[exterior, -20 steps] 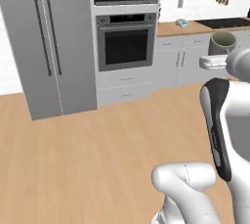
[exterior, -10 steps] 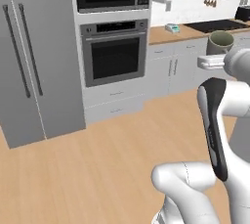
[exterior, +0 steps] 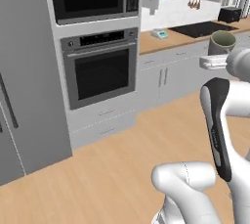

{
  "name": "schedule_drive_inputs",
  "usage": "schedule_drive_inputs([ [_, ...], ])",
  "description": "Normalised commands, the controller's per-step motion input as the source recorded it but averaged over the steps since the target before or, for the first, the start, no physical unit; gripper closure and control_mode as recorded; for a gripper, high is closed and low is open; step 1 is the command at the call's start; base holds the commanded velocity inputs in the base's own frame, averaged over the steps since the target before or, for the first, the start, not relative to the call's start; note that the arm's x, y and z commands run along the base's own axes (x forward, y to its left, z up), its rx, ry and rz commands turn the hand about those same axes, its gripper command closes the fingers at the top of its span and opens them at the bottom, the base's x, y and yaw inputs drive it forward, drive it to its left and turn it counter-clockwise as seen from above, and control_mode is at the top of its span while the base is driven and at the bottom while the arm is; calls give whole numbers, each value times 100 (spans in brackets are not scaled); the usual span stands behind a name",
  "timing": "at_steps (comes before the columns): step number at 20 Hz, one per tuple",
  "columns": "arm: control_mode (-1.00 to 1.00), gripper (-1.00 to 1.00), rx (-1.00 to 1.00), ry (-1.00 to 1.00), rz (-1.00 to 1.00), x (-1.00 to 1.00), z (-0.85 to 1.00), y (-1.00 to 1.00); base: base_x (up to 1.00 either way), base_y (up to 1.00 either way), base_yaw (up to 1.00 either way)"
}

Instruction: Gather all objects into one cabinet and sort the glasses and bowls to opposite sides.

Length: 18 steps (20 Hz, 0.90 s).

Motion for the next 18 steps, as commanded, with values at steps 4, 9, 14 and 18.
schedule_drive_inputs([
  [4, 100, 100, 0, 0, 0, 0, 0, 0, 100, 30, -32],
  [9, 100, 100, 0, 0, 0, 0, 0, 0, 100, 12, -38],
  [14, 100, 100, 0, 0, 0, 0, 0, 0, 100, 7, -32],
  [18, 100, 100, 0, 0, 0, 0, 0, 0, 100, 11, -27],
])
